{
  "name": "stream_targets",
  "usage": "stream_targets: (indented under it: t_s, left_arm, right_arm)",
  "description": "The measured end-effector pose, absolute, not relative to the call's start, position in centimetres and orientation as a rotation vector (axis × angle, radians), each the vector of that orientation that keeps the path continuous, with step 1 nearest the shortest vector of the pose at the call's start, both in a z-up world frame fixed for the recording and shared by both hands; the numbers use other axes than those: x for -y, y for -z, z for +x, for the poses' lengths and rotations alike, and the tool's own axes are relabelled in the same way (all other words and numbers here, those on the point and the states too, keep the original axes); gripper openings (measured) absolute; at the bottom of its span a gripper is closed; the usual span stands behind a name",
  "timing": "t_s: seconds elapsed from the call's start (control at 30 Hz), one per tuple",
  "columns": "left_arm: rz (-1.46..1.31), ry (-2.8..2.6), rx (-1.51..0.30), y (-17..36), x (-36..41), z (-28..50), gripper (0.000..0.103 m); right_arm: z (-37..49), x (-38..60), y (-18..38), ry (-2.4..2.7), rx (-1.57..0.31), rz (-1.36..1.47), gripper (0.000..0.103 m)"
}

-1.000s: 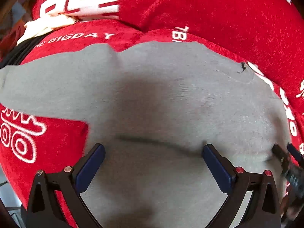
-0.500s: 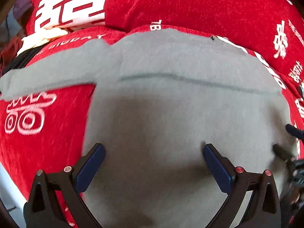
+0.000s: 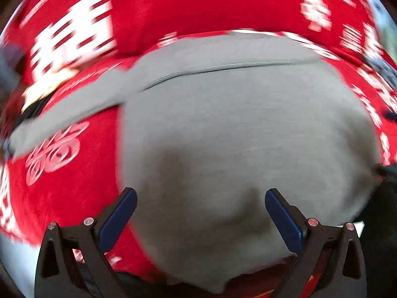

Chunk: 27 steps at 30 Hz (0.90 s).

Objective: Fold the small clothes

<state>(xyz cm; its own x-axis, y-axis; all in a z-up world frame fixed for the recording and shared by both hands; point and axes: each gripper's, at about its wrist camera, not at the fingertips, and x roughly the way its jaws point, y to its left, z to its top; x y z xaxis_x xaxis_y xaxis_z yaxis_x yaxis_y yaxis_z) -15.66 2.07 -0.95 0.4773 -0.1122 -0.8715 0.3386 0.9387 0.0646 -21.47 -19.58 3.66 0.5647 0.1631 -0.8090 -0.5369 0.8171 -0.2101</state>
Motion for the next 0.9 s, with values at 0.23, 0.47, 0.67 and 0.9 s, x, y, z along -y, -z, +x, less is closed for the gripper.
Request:
stream_targets:
  t_s: [0.23, 0.47, 0.67, 0.9]
  left_arm:
    - [0.278, 0.311, -1.128, 4.2, -1.8, -15.9, 0.103]
    - [0.283, 0.224, -1.253, 6.0, -5.1, -17.7, 0.103]
    - [0.144, 0.217, -1.134, 1.5, -5.4, -16.6, 0.103]
    - [-0.026, 0.230, -1.105, 1.7, -1.8, -8.8, 0.103]
  right_arm:
    - [-21.1, 14.2, 2.2, -0.570, -0.910, -0.696, 0.102]
    - [-23.8, 20.2, 3.1, -0.452, -0.949, -0.736, 0.102]
    - [-22.9, 19.9, -0.1, -0.423, -0.984, -0.683, 0.103]
    - [-14.4, 15.6, -2.5, -0.440, -0.936, -0.440, 0.103]
